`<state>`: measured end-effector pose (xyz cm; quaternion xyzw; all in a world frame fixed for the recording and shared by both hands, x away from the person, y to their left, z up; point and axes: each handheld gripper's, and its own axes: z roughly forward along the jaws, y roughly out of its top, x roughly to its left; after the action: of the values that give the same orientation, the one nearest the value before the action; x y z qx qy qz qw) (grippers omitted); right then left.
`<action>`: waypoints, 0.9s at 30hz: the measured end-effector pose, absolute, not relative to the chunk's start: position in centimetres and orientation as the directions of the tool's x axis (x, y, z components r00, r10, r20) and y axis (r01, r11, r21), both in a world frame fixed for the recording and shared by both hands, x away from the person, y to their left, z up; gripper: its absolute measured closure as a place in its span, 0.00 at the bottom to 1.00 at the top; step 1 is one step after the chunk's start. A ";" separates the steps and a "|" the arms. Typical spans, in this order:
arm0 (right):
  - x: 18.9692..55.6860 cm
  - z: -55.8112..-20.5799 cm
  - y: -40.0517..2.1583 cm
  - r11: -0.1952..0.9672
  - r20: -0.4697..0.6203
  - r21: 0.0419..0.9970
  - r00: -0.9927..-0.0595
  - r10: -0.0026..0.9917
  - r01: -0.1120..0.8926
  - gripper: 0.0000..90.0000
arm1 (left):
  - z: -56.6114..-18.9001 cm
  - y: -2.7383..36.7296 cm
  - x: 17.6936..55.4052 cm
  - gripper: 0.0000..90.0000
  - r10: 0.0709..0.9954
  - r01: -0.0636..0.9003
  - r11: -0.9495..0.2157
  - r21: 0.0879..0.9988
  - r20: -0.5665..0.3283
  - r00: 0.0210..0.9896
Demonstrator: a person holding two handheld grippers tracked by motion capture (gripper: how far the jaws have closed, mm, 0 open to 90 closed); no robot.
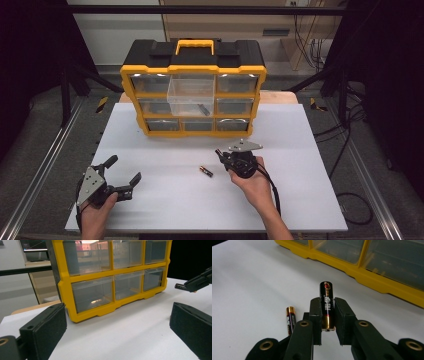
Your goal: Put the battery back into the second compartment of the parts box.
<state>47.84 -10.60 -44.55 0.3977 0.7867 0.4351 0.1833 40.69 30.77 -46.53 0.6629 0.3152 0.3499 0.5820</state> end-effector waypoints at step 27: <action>47.6 -42.0 -13.2 0.198 0.112 0.879 -0.591 0.799 0.434 0.86 | -46.6 30.8 40.7 0.01 0.828 0.015 -0.126 0.992 0.097 0.553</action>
<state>47.62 -13.19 -41.97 0.4108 0.7506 0.4817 0.1891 40.71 30.83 -46.64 0.6636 0.3174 0.3504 0.5797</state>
